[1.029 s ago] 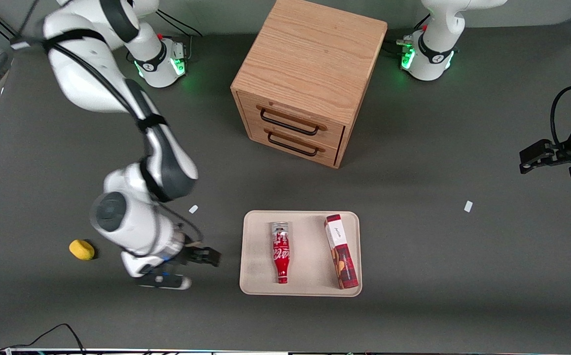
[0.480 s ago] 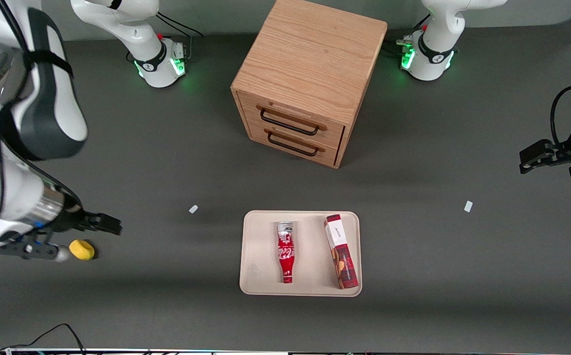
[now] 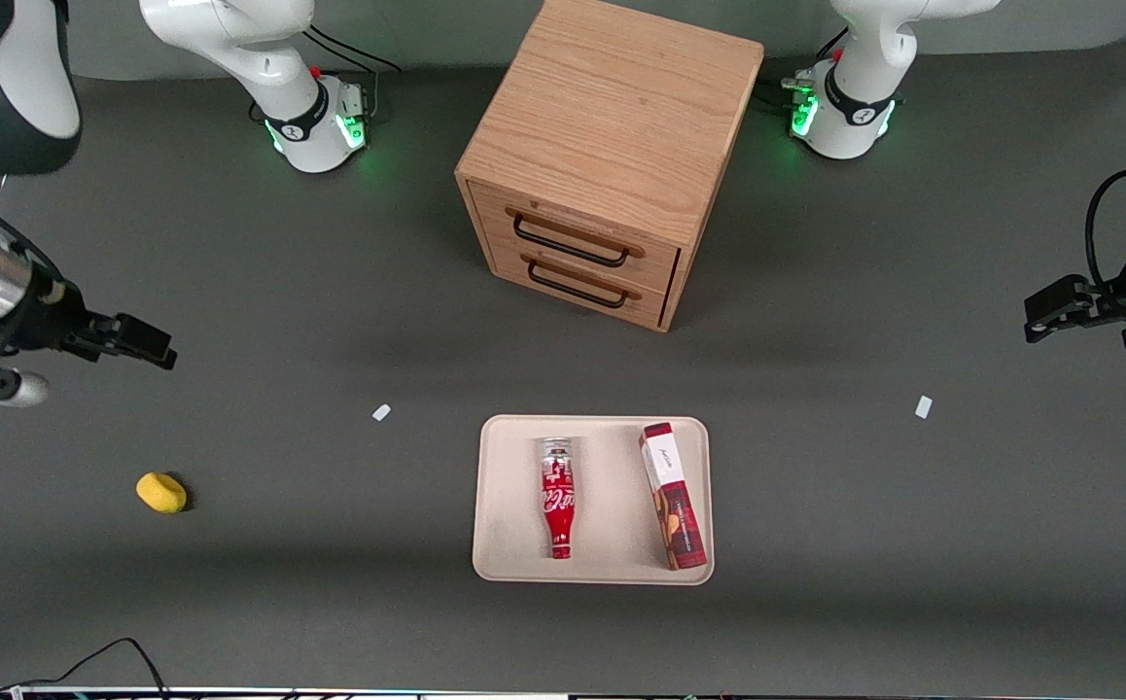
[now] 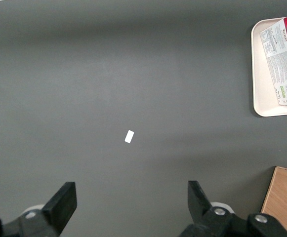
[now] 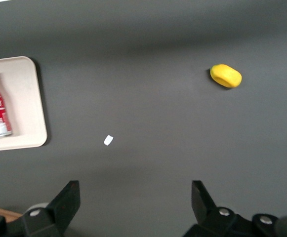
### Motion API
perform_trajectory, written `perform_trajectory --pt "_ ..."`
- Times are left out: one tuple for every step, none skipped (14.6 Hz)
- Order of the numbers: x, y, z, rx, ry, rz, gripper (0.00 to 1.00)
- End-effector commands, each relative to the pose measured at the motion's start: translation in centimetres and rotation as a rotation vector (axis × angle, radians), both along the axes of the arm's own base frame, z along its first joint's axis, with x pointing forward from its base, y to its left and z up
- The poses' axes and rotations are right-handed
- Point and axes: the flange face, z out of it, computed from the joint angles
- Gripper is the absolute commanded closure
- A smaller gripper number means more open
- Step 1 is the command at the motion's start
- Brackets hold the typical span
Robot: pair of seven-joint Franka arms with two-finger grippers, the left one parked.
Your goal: Place coke bottle on tray
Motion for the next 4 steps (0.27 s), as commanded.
perform_trajectory --pt "-1.18 -0.07 0.67 0.007 -0.005 0.022 0.0" --pt "-1.12 -0.07 0.6 0.007 -0.005 0.014 0.0" --pt "-1.0 -0.07 0.4 0.005 -0.002 0.01 0.0" --pt "-0.94 -0.06 0.53 0.005 -0.005 0.01 0.0"
